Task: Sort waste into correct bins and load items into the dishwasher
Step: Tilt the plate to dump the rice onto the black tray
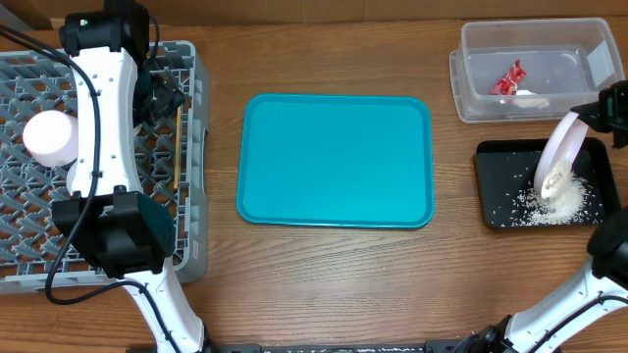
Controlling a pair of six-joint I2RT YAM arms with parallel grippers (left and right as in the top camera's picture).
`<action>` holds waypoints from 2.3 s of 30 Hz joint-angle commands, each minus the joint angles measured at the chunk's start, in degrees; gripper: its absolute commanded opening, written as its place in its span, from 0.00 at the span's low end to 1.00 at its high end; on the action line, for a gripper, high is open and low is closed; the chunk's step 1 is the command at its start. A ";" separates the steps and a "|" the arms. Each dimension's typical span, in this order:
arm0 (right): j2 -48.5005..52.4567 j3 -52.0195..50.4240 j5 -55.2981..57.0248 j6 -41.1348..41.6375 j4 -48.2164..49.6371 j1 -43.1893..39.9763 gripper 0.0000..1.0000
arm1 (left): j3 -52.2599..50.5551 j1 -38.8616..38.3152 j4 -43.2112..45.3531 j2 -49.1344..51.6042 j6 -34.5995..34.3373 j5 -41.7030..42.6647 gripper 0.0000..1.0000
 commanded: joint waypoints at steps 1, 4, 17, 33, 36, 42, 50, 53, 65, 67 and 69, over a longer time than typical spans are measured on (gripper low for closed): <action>-2.75 1.46 -7.10 -4.63 -0.17 -1.09 0.04 | 1.29 -0.13 -0.13 -2.25 -1.22 0.00 1.00; -2.75 1.46 -12.46 -8.20 -0.42 -2.23 0.04 | 1.29 -0.13 -0.11 -2.25 -1.20 0.00 1.00; -2.75 1.46 -19.93 -12.90 -7.37 -7.67 0.04 | 1.29 -0.61 -0.13 -2.25 -1.20 0.00 1.00; -2.73 1.46 -24.83 -21.57 -10.19 -9.70 0.04 | 1.29 -0.57 -0.13 -2.25 -1.20 0.00 1.00; -2.73 1.46 -24.72 -23.30 -10.21 -9.77 0.04 | 1.29 -0.57 -0.13 -2.25 -1.20 0.00 1.00; -2.71 1.31 -23.54 -24.24 -9.35 -10.51 0.04 | 1.29 -0.57 -0.13 -2.25 -1.22 0.00 1.00; -2.73 1.20 -26.01 -28.94 -11.67 -12.04 0.04 | 1.29 -0.57 -0.13 -2.25 -1.20 0.00 1.00; -2.71 1.20 -22.56 -24.79 -14.69 -12.20 0.04 | 1.29 -0.57 -0.13 -2.25 -1.20 0.00 1.00; -2.40 1.20 -23.76 -32.44 -14.12 -12.61 0.04 | 1.29 -0.57 -0.11 -2.25 -1.20 0.00 1.00; -2.40 1.20 -24.61 -31.98 -16.72 -12.59 0.04 | 1.29 -0.57 -0.11 -2.25 -1.22 0.00 1.00; -2.40 1.20 -27.67 -35.23 -17.33 -12.48 0.04 | 1.29 -0.57 -0.13 -2.25 -1.22 0.00 1.00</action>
